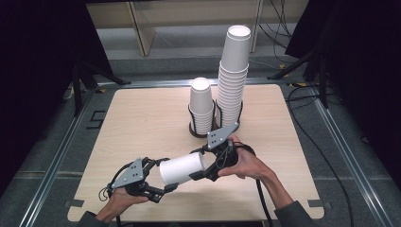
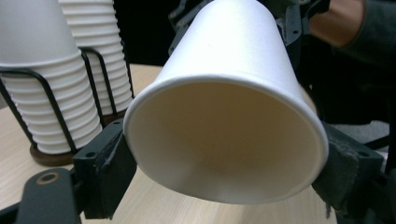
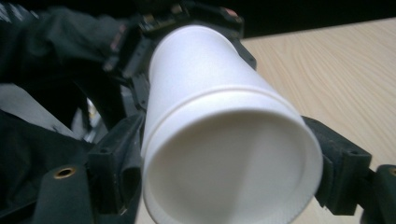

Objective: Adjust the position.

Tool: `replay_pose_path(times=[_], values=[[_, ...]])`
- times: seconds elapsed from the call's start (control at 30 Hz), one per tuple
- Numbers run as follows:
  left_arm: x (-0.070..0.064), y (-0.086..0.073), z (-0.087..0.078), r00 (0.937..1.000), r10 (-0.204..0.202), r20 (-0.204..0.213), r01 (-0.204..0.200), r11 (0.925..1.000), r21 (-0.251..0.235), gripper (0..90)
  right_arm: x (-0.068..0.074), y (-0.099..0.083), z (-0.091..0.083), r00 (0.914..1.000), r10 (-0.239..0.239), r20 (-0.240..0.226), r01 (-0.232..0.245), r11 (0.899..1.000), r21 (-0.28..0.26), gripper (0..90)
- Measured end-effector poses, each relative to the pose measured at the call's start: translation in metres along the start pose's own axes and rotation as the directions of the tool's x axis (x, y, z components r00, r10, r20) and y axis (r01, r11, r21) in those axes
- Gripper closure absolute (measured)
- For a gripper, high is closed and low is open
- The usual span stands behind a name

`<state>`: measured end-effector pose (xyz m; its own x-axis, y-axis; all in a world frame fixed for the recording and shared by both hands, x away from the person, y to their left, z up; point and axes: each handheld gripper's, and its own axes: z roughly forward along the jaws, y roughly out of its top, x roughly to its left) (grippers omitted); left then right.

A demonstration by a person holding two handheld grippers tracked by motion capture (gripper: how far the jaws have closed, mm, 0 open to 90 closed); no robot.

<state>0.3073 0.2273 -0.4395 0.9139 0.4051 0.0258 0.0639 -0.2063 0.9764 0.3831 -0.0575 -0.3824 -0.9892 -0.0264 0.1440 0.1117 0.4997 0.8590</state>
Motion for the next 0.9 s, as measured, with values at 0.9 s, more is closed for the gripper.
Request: replay_pose_path(times=[0.9], values=[[-0.009,0.001,0.011,0.9987,0.041,0.031,-0.047,0.9701,0.238,17.1,0.036,0.015,0.04,0.956,-0.27,0.114,0.195,0.877,0.44,16.1]])
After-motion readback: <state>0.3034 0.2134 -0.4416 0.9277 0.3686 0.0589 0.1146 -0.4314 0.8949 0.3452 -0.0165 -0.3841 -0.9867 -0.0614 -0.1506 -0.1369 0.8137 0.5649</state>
